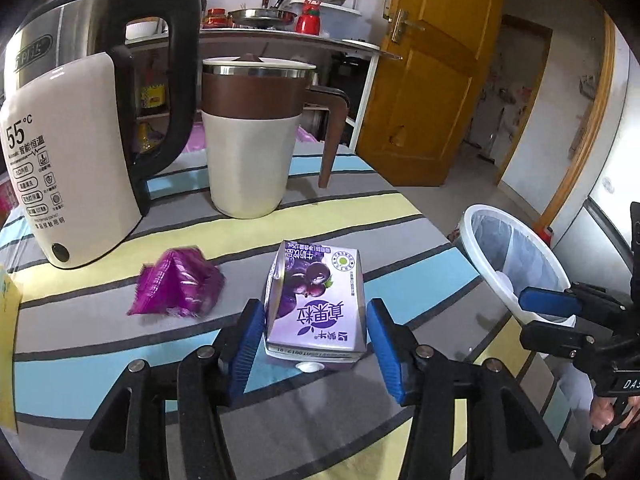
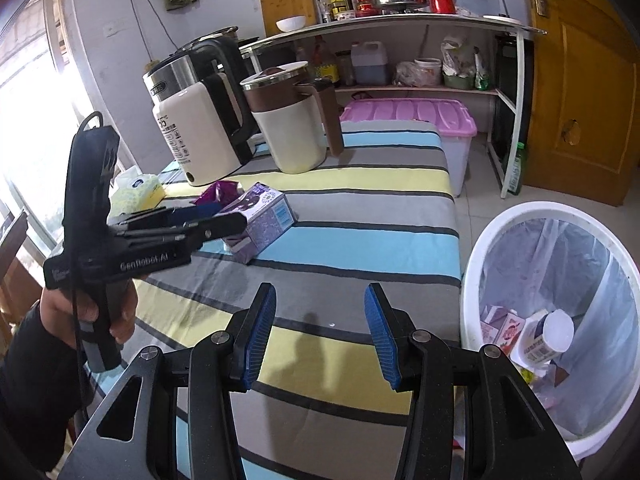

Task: Collect trash
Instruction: 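Grasp the purple juice carton with the left tool while the right tool grasps the purple packet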

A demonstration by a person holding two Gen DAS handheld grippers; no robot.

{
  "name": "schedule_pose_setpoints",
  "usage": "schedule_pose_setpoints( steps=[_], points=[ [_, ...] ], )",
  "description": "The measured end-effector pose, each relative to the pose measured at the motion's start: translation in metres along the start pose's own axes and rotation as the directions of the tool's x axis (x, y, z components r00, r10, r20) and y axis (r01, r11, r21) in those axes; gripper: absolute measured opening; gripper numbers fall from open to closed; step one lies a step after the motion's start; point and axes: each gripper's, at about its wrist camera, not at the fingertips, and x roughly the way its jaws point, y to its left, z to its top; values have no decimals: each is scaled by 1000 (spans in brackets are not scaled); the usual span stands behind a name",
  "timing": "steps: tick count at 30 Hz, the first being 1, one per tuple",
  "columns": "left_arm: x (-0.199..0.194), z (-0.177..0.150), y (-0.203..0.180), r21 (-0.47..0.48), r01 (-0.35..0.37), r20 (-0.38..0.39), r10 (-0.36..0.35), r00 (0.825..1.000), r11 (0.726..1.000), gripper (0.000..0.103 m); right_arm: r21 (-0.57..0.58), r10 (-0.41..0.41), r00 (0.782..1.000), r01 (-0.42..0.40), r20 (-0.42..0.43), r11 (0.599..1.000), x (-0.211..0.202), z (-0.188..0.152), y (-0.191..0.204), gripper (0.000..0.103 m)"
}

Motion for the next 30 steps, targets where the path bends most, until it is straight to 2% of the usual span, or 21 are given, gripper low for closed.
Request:
schedule_pose_setpoints(
  steps=[12,20,30],
  points=[
    [14,5,-20,13,-133,-25,133,991,991,54,27,-9,1000,9,21,1000,-13,-3,-10,47],
    [5,-1,-20,-21,-120,-3,120,993,993,53,33,-15,999,14,35,999,-23,-5,-12,47],
    [-49,-28,-10,-123,-117,83,127,988,986,53,5,-9,999,8,39,1000,-26,-1,-1,47]
  ],
)
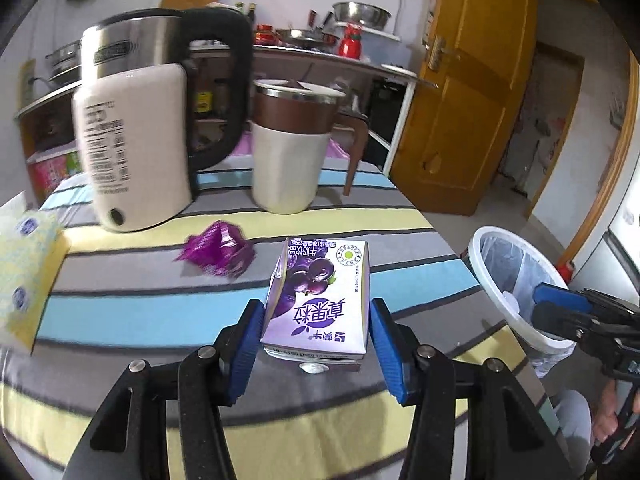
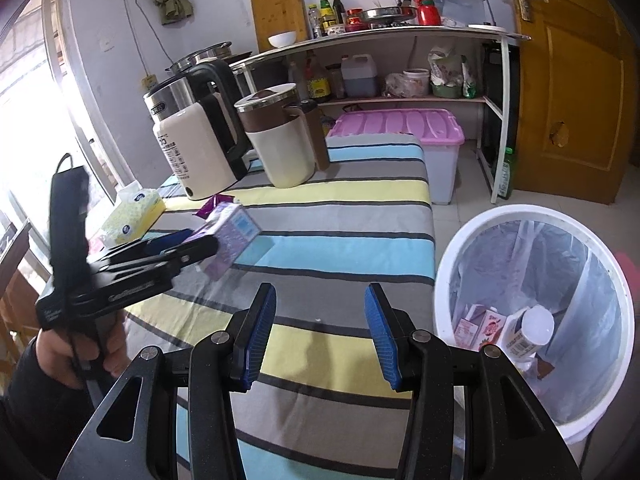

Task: Collect trash
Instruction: 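Grasp the purple juice carton with the left tool while the right tool grasps the purple packet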

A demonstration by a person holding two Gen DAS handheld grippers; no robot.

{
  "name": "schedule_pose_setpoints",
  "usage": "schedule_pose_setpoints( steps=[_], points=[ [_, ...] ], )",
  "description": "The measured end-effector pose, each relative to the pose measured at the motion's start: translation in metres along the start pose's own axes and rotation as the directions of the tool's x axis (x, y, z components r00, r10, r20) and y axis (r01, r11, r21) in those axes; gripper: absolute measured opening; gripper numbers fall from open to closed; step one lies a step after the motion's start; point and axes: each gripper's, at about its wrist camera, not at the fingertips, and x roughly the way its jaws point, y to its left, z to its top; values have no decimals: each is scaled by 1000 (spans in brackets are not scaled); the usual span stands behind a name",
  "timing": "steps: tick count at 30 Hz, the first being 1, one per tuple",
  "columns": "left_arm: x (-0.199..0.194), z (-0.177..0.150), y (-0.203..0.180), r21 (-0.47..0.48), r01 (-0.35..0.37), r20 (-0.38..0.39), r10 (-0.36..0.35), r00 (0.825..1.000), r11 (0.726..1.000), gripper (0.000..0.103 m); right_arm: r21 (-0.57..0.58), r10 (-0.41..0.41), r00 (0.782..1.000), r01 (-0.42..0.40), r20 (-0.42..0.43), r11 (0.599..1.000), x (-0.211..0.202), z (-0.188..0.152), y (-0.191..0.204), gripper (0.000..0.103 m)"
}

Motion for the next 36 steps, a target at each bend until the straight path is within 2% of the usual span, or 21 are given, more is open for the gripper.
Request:
schedule_pose_setpoints(
  steps=[8,17,24,36],
  points=[
    [-32,-14,26,-63,-33,36,35,999,997,53,-74,60,998,-62,-21,995,19,13,33,47],
    [-55,-16,63,-124,-83,73,93,993,989,53,-142,130,986,-144,-101,979,74,37,73,47],
    [-61,-14,87,-161,-102,91,117,989,982,53,-162,139,979,-163,-151,973,119,56,94,47],
    [-58,-15,107,-193,-94,97,114,989,977,53,-154,136,967,-171,-216,973,185,82,108,47]
  ],
)
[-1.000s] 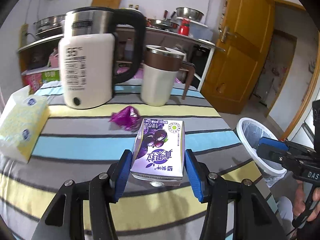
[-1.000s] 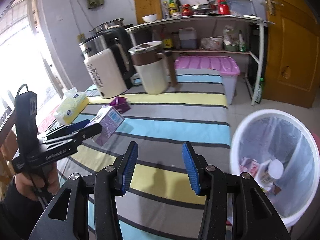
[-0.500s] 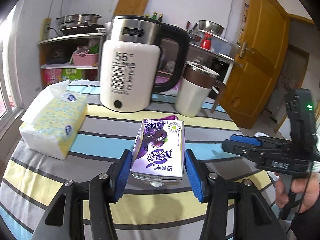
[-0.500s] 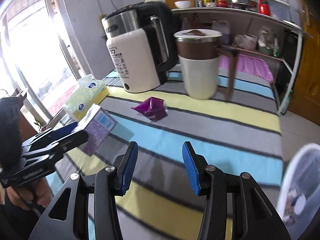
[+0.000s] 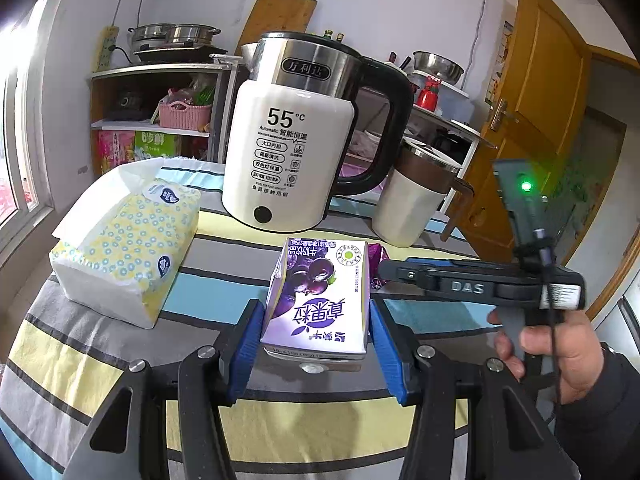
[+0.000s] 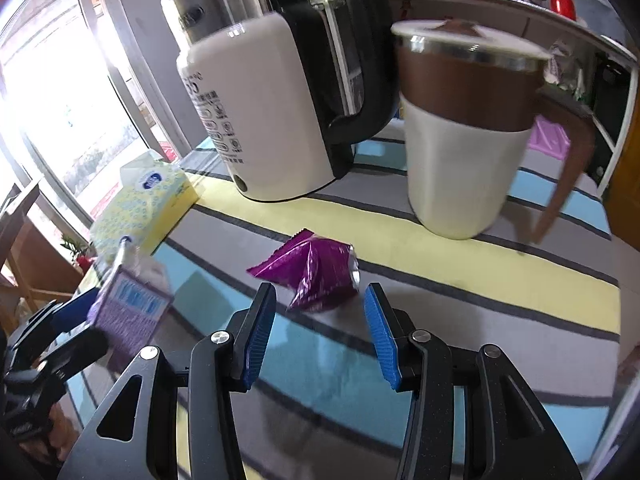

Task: Collect trash
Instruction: 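Grasp the purple juice carton with the left tool while the right tool grasps the purple packet, then carry the juice carton and purple packet over the trash bin with both tools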

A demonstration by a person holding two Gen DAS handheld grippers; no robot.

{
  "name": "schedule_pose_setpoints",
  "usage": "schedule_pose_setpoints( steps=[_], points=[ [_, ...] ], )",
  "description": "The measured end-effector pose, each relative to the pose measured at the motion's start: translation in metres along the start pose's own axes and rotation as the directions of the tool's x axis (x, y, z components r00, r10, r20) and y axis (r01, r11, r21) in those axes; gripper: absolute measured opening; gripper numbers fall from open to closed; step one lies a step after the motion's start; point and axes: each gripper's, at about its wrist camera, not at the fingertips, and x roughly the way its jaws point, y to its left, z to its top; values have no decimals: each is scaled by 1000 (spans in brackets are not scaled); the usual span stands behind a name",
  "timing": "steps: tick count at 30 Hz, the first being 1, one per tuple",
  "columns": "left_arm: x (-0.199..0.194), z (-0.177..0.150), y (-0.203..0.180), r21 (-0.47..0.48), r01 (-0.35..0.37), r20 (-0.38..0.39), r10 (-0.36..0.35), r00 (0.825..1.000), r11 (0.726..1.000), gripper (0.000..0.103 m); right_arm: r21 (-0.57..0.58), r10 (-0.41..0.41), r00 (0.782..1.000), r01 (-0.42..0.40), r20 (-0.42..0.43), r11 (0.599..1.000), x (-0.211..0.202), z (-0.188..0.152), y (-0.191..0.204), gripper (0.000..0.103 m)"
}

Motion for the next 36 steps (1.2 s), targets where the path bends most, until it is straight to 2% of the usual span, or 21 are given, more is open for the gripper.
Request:
schedule_pose_setpoints(
  steps=[4,7,11,13,17,26,36],
  points=[
    [3,-1,3,-3,0,-7,0,1000,1000,53,14,15,1000,-14,-24,1000,13,3,-4,47],
    [5,0,5,-8,-2,-10,2,1000,1000,53,12,20,999,-20,-26,1000,15,3,-4,36],
    [6,-1,6,-10,-4,-12,4,1000,1000,53,6,29,1000,-29,-11,1000,11,2,-2,34],
    [6,-2,5,-9,-5,-14,5,1000,1000,53,12,35,999,-34,-5,999,7,0,-3,28],
    [4,-3,2,-3,-8,-18,8,1000,1000,53,24,41,999,-41,11,999,-3,-7,-5,28],
    [-2,-8,-27,29,13,-27,-13,1000,1000,53,58,40,997,-44,70,997,-53,-36,-14,28],
    [-10,-18,-84,92,90,-43,-87,995,992,53,91,-13,992,1,128,996,-119,-82,-29,28]
  ],
)
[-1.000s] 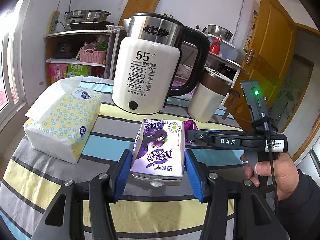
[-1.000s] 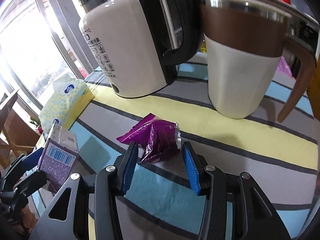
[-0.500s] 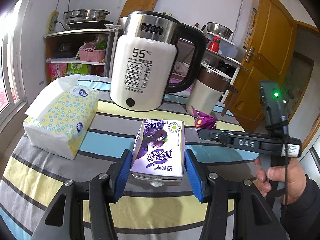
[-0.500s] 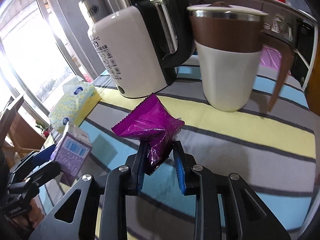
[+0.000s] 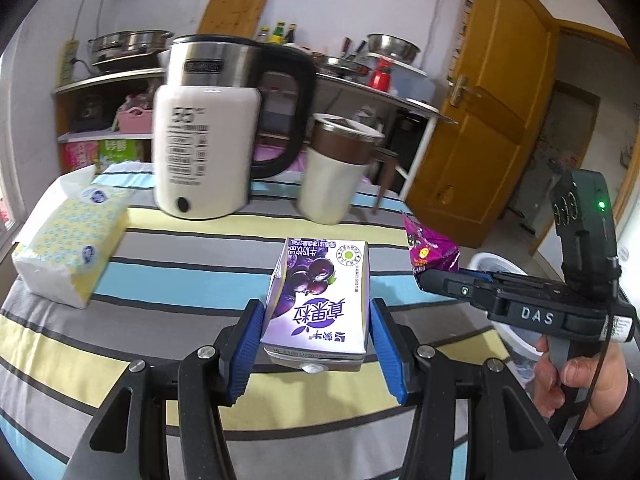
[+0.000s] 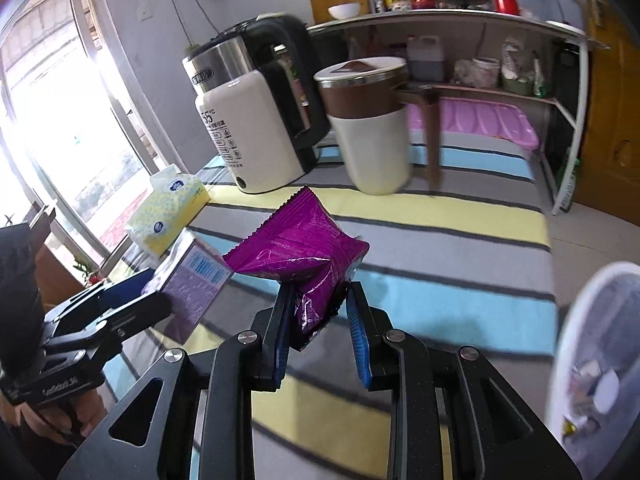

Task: Collect trash
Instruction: 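Carry the juice carton and purple packet over the trash bin with both tools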

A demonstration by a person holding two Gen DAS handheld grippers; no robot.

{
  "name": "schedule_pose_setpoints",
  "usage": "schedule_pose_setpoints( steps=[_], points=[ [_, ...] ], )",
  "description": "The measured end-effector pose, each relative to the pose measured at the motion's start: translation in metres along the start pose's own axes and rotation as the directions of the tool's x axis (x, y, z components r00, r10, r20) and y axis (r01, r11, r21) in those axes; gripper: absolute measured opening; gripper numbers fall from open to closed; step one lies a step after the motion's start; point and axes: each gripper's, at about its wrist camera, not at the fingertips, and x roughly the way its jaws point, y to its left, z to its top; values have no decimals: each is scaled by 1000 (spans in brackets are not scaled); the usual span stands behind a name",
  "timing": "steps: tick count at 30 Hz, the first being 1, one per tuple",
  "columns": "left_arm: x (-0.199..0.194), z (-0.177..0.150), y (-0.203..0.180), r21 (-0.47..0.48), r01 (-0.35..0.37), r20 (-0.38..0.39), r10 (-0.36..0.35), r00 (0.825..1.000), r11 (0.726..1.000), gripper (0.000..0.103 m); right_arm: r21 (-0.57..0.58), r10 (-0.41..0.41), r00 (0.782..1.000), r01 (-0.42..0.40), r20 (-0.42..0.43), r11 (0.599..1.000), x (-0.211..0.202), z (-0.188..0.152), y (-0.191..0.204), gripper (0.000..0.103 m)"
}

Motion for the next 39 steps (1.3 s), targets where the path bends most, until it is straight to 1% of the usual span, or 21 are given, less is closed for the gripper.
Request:
schedule_pose_setpoints(
  steps=[12,24,31,39],
  points=[
    [4,-7,-59,60,75,-22,-74,997,995,53,66,-63,997,59,54,996,-63,-38,-27,28],
    [13,-9,-106,122,136,-45,-132,990,983,53,120,-131,987,120,96,986,-106,-62,-56,28],
    [22,-7,-137,164,182,-59,-174,983,970,54,173,-182,977,161,109,972,-127,-78,-83,28],
    [41,-7,-178,216,243,-88,-229,970,946,54,241,-245,963,213,111,947,-147,-92,-118,28]
  ],
)
